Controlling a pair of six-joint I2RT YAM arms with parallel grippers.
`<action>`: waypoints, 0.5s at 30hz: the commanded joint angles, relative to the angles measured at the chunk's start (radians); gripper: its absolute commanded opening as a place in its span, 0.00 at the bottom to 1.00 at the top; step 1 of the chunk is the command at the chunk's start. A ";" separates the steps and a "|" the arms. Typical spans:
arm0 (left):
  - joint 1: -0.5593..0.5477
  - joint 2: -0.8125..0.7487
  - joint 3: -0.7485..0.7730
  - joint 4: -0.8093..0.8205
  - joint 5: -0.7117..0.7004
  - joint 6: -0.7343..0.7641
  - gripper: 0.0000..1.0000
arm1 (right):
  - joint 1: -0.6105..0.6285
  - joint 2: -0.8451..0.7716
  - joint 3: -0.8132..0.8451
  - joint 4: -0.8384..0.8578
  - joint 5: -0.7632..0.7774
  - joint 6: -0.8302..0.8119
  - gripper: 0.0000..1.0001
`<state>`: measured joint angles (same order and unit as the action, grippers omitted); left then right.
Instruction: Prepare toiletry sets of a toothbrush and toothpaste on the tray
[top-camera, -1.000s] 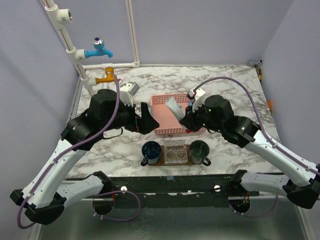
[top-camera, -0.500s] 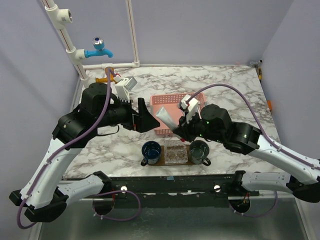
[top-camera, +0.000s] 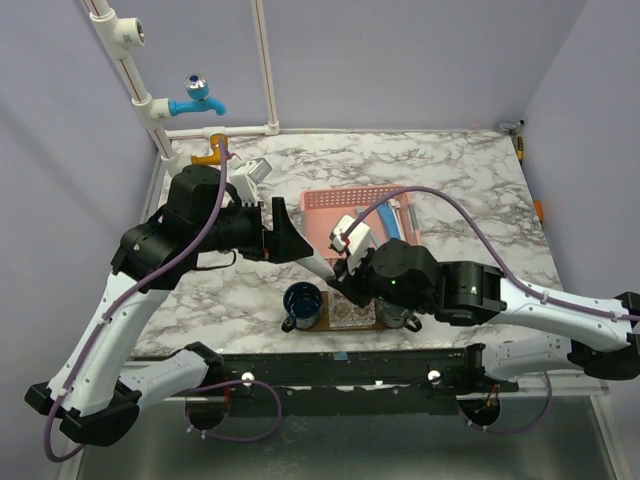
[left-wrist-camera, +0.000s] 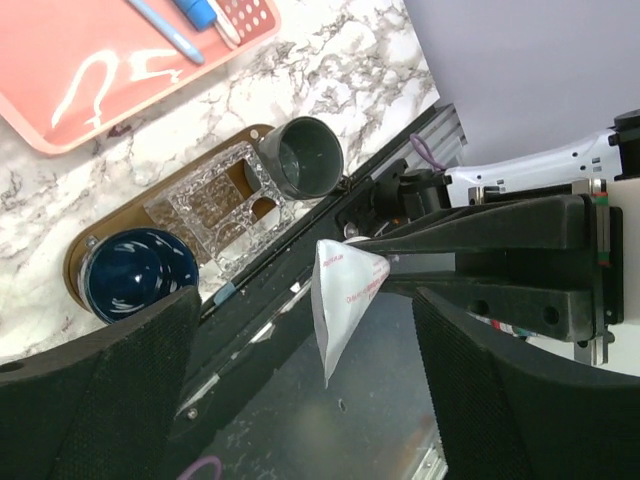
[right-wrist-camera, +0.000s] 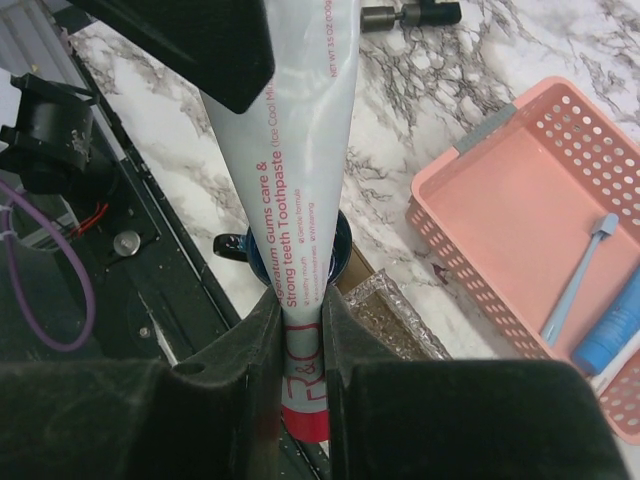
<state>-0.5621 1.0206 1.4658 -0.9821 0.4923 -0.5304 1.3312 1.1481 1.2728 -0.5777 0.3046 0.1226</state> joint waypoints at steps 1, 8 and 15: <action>0.023 -0.019 -0.034 0.003 0.066 0.013 0.82 | 0.036 0.019 0.034 0.027 0.115 -0.006 0.18; 0.048 -0.029 -0.057 0.008 0.105 0.021 0.64 | 0.055 0.023 0.031 0.052 0.151 -0.013 0.18; 0.067 -0.030 -0.068 0.032 0.165 0.011 0.58 | 0.075 0.041 0.039 0.054 0.161 -0.017 0.18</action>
<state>-0.5106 1.0046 1.4094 -0.9798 0.5808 -0.5194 1.3872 1.1759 1.2743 -0.5690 0.4221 0.1196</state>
